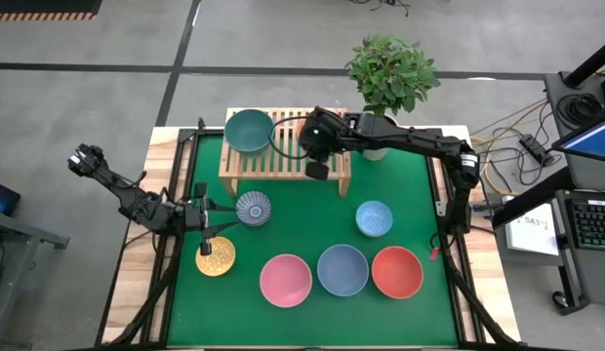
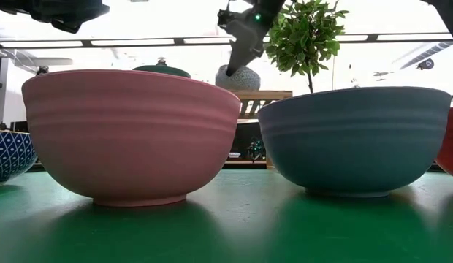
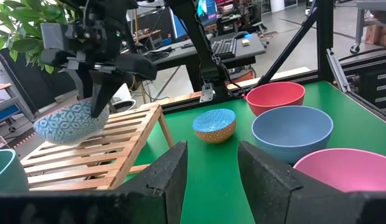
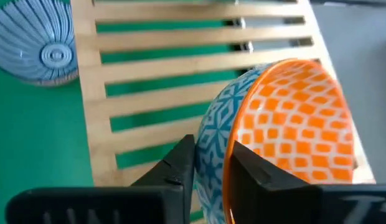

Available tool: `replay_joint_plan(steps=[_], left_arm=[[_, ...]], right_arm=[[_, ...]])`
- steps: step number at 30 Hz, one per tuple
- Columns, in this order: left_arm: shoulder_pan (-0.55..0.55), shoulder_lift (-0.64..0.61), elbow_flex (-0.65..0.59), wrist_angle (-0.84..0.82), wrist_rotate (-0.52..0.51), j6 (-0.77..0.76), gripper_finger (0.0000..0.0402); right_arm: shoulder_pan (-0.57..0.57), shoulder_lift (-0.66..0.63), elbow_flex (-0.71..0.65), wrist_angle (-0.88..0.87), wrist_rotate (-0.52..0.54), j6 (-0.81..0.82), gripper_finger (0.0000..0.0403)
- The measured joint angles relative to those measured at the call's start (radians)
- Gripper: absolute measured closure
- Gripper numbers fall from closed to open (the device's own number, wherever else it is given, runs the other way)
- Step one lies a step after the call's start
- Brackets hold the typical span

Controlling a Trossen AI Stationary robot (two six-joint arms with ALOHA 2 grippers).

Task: Place and stack bowls onto a shelf
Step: Put the small orange bowl on the shelf

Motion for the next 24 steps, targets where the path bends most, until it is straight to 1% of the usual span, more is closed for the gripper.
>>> replay_joint_plan(steps=[5,16,20,24], left_arm=[[0.0,0.0,0.0,0.012,0.0,0.0,0.0277],[0.0,0.0,0.0,0.04,0.0,0.0,0.0277],[0.0,0.0,0.0,0.04,0.0,0.0,0.0277],[0.0,0.0,0.0,0.04,0.0,0.0,0.0277]], right_arm=[[0.0,0.0,0.0,0.03,-0.001,-0.006,0.0307],[0.007,0.0,0.0,0.032,-0.005,0.012,0.0262],[0.019,-0.004,-0.001,0.047,-0.005,0.02,0.0253],[0.029,-0.018,-0.001,0.073,-0.005,0.02,0.0256]])
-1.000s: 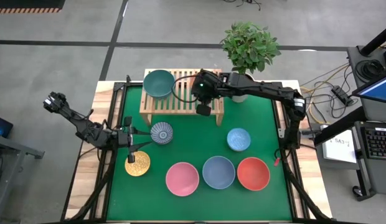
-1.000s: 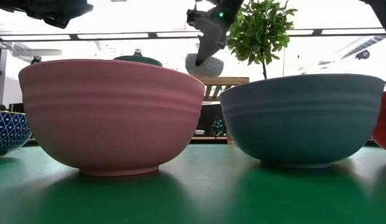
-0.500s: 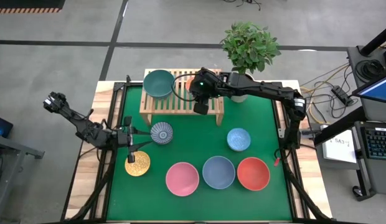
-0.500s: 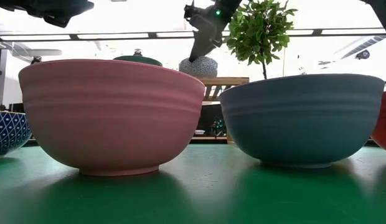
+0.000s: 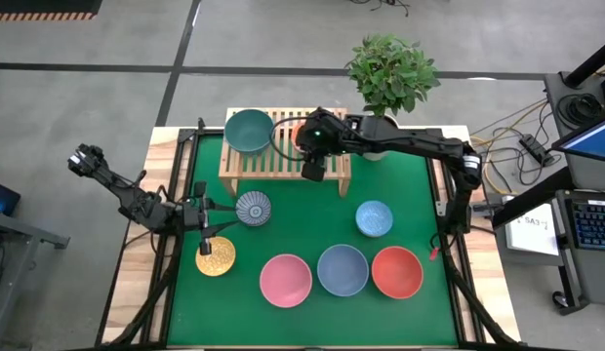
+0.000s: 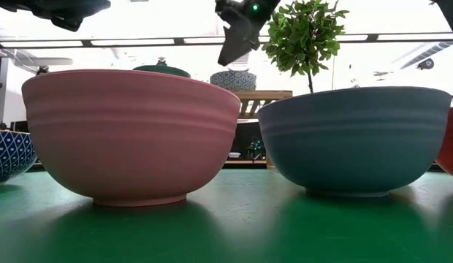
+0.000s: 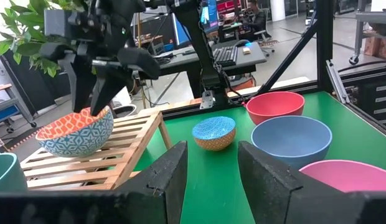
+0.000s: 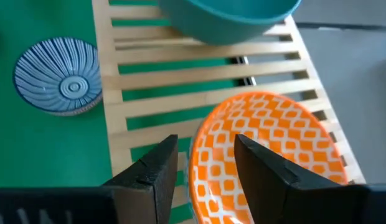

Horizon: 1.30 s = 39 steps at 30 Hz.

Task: Place and stack bowls onto a shelf
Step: Put the small orange bowl on the shelf, then stack the large pink bowl on the large green bowl

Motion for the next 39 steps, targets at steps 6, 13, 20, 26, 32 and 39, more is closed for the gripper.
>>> replay_joint_plan(steps=[6,13,20,26,32,39], left_arm=[[0.0,0.0,0.0,0.001,0.0,-0.008,0.0277],[0.0,0.0,0.0,0.001,0.0,-0.011,0.0277],[0.0,0.0,0.0,0.001,0.0,-0.011,0.0277],[0.0,0.0,0.0,0.001,0.0,-0.01,0.0277],[0.0,0.0,0.0,0.001,0.0,-0.028,0.0277],[0.0,0.008,0.0,0.001,0.0,-0.117,0.0277]], right_arm=[[0.025,-0.045,0.0,0.008,-0.054,0.026,0.0282],[0.055,-0.044,-0.036,-0.123,-0.195,0.044,0.0374],[0.039,-0.037,-0.152,-0.028,0.032,0.02,0.0391],[0.018,-0.037,-0.194,0.106,0.078,-0.046,0.0394],[0.018,-0.04,-0.211,0.079,0.073,-0.037,0.0394],[0.152,-0.093,-0.244,0.019,0.048,-0.012,0.0394]])
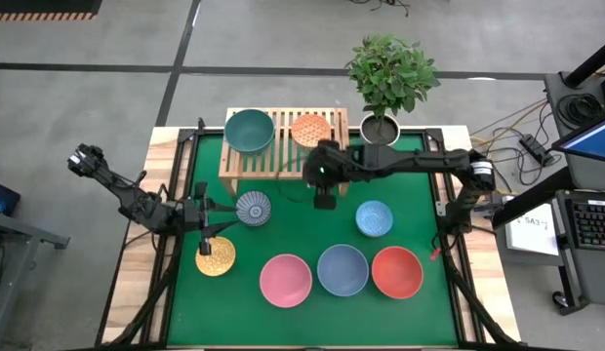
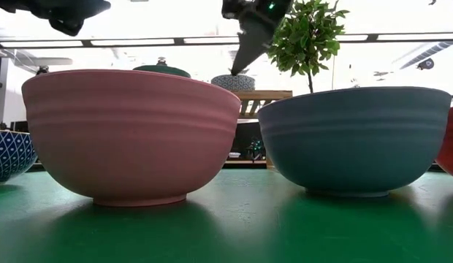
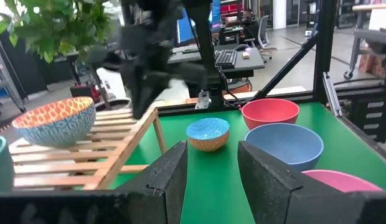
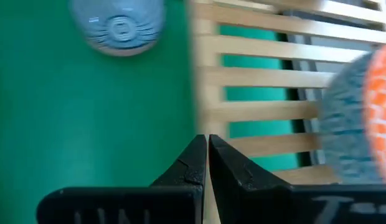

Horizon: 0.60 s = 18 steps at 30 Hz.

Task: Place and stack bowls onto a shelf
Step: Stack the large pink bowl on the large green bowl

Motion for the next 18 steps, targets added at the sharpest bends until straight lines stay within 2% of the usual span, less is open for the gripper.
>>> replay_joint_plan(steps=[8,11,16,18], left_arm=[[0.0,0.12,0.0,0.01,0.001,-0.273,0.0277],[0.0,0.201,0.008,0.043,0.047,-0.33,0.0277],[0.0,0.363,0.117,0.05,0.151,-0.36,0.0277],[-0.002,0.429,0.181,-0.005,0.171,-0.358,0.0277]], right_arm=[[0.178,-0.155,-0.233,0.151,-0.004,0.04,0.0394],[0.235,-0.224,-0.352,0.258,-0.003,0.047,0.0394],[0.289,-0.346,-0.576,0.519,-0.062,0.021,0.0394],[0.289,-0.392,-0.658,0.612,-0.096,0.011,0.0394]])
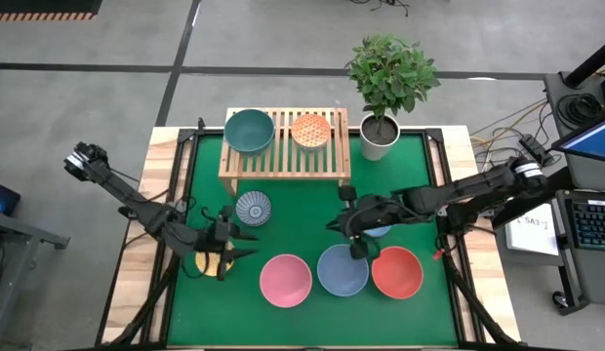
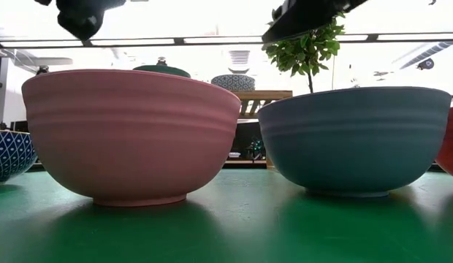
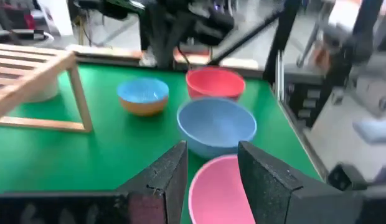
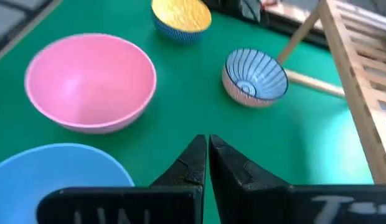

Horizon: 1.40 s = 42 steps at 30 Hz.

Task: Place and stack bowls onto a shelf
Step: Stack the large pink bowl on the large green bowl

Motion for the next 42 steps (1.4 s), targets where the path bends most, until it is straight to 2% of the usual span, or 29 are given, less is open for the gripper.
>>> replay_joint_plan(steps=[3,6,11,18,21,30,39,42], left_arm=[[0.0,0.096,0.1,-0.153,0.069,-0.032,0.0277],[0.0,0.179,0.2,-0.317,0.173,-0.127,0.0277],[0.0,0.295,0.334,-0.498,0.264,-0.264,0.0277],[-0.006,0.428,0.453,-0.509,0.316,-0.326,0.0276],[-0.006,0.489,0.497,-0.513,0.364,-0.347,0.0269],[-0.006,0.664,0.655,-0.626,0.366,-0.328,0.0219],[-0.007,0.856,0.89,-0.825,0.386,-0.311,0.0213],[-0.007,0.906,0.951,-0.925,0.389,-0.372,0.0212]], right_arm=[[-0.001,-0.061,-0.106,0.142,-0.028,-0.023,0.0394],[-0.001,-0.108,-0.198,0.31,-0.037,-0.075,0.0394],[-0.013,-0.178,-0.274,0.437,-0.099,-0.137,0.0394],[-0.047,-0.286,-0.338,0.468,-0.232,-0.148,0.0394],[-0.047,-0.341,-0.379,0.476,-0.238,-0.148,0.0394],[-0.047,-0.492,-0.436,0.478,-0.237,-0.148,0.0394],[-0.047,-0.533,-0.442,0.424,-0.236,-0.168,0.0394],[-0.047,-0.533,-0.442,0.424,-0.237,-0.176,0.0394]])
